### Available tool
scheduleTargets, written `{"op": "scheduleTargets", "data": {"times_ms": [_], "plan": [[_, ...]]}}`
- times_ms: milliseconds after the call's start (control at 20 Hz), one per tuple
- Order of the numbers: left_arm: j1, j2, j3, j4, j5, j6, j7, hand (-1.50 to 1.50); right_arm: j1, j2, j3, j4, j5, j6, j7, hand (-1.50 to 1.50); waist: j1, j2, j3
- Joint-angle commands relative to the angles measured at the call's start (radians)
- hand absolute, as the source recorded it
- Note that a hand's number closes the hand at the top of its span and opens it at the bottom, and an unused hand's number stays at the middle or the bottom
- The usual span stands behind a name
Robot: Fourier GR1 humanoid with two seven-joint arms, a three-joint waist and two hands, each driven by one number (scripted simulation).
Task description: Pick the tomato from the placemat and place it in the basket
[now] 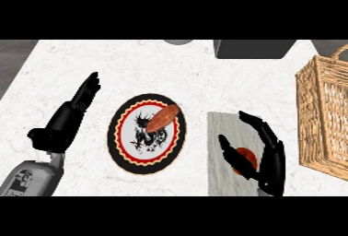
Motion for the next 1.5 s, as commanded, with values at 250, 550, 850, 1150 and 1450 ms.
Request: {"op": "scheduleTargets", "data": {"times_ms": [250, 550, 850, 1150, 1450], "plan": [[-0.006, 0.022, 0.02, -0.001, 0.004, -0.017, 0.02, 0.0, 0.107, 0.13, 0.016, 0.12, 0.515, -0.363, 0.306, -1.5, -0.042, 0.0, -0.011], [0.012, 0.044, 0.046, -0.021, 0.023, -0.02, 0.043, 0.0, 0.271, 0.131, -0.114, 0.057, 0.75, -0.21, 0.48, -1.5, -0.076, 0.0, -0.017], [0.022, 0.045, 0.045, -0.045, 0.035, -0.035, 0.04, 0.0, 0.4, 0.132, -0.052, -0.044, 0.87, 0.081, 0.694, -1.5, -0.046, 0.006, -0.015], [0.033, 0.037, 0.03, -0.043, 0.01, -0.029, 0.021, 0.0, 0.509, 0.132, 0.114, -0.322, 1.004, 0.35, 0.925, -1.5, -0.039, 0.003, -0.011], [0.07, 0.037, 0.037, -0.039, 0.01, -0.042, -0.01, 0.0, 0.622, 0.132, 0.324, -0.698, 1.215, 0.623, 1.163, -1.5, -0.023, 0.001, -0.006]]}}
